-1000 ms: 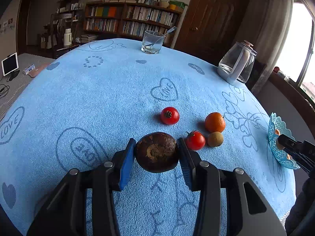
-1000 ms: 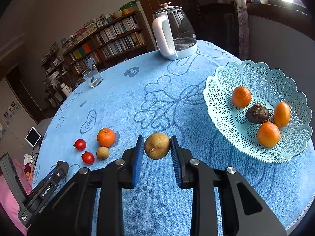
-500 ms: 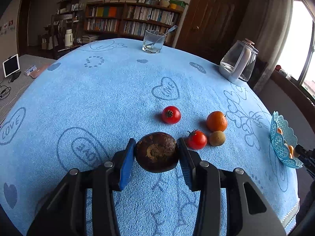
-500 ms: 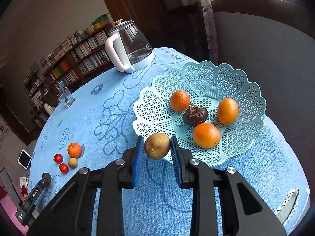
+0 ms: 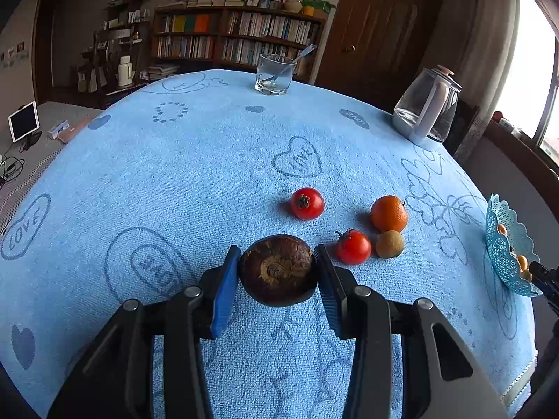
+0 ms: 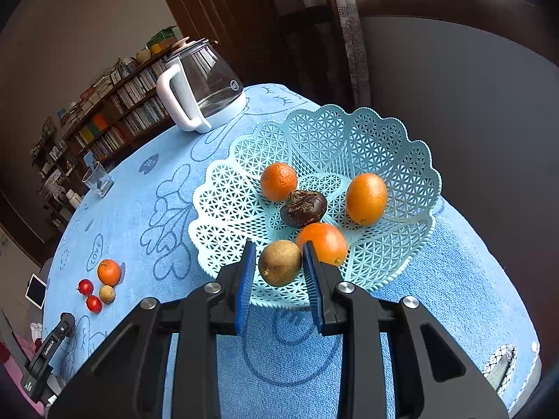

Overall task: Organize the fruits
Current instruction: 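Carry the brown fruit into the basket and open the right tool while the left tool holds the mangosteen, then lower the mangosteen into the blue basket and open the left tool, then withdraw the open left tool from the basket toward the red tomatoes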

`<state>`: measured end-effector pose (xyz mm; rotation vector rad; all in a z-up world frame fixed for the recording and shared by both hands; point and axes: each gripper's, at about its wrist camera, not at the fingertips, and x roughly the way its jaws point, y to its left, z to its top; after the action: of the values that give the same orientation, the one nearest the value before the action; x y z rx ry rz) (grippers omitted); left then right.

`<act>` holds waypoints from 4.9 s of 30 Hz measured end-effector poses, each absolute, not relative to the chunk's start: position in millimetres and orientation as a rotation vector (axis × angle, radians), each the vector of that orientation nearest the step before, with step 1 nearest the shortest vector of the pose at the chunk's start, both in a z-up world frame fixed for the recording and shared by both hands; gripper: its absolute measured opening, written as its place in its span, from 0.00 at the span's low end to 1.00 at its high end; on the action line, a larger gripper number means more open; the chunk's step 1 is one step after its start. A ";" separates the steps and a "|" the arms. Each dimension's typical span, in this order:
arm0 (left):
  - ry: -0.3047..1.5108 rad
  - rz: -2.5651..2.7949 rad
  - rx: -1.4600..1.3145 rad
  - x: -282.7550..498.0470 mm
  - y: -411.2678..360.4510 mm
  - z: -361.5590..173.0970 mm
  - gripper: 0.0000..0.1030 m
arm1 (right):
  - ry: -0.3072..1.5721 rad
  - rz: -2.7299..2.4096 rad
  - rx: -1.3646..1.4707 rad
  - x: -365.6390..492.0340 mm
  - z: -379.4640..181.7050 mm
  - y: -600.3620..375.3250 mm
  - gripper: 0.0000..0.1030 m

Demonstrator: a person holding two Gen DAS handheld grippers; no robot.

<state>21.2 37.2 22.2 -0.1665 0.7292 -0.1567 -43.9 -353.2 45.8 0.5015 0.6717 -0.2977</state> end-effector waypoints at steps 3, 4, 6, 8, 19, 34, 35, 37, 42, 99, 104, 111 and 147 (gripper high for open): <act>0.729 -0.151 -0.158 21.5 35.8 22.6 0.42 | 0.653 -0.303 0.509 -47.6 48.7 -357.2 0.40; 0.729 -0.150 -0.154 21.9 34.4 23.0 0.42 | 0.648 -0.304 0.511 -48.7 49.9 -358.7 0.40; 0.730 -0.151 -0.149 21.8 33.8 23.2 0.42 | 0.637 -0.310 0.513 -51.4 51.8 -361.5 0.40; 0.733 -0.154 -0.148 22.8 33.5 23.6 0.42 | 0.626 -0.320 0.517 -54.9 53.1 -366.3 0.40; 0.700 -0.256 -0.152 10.8 3.8 49.3 0.42 | 0.537 -0.474 0.471 -80.2 56.9 -391.1 0.41; 0.691 -0.534 -0.008 0.9 -134.7 82.1 0.42 | 0.459 -0.564 0.482 -98.3 55.5 -424.5 0.48; 0.690 -0.549 0.005 0.3 -144.5 83.1 0.42 | 0.460 -0.567 0.492 -99.6 54.3 -427.6 0.48; 0.686 -0.579 0.028 -1.4 -163.3 84.4 0.42 | 0.456 -0.577 0.510 -102.3 53.0 -434.5 0.48; 0.691 -0.650 0.067 -3.9 -206.0 84.4 0.42 | 0.430 -0.609 0.566 -113.3 53.0 -453.5 0.48; 0.743 -0.587 0.075 -7.4 -213.2 66.5 0.74 | 0.338 -0.631 0.719 -150.1 68.1 -496.8 0.54; 0.752 -0.560 0.061 -5.4 -202.3 64.5 0.74 | 0.341 -0.616 0.713 -148.9 68.8 -493.7 0.54; 0.758 -0.533 0.051 -5.2 -188.4 61.3 0.74 | 0.370 -0.542 0.674 -136.3 69.6 -479.9 0.61; 0.778 -0.268 -0.054 14.9 -65.9 42.1 0.74 | 0.533 -0.163 0.374 -82.9 61.1 -329.2 0.62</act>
<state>14.9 -65.9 42.1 -0.0542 0.7776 -0.2683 -82.9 -329.2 61.1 0.3740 0.5334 -0.1628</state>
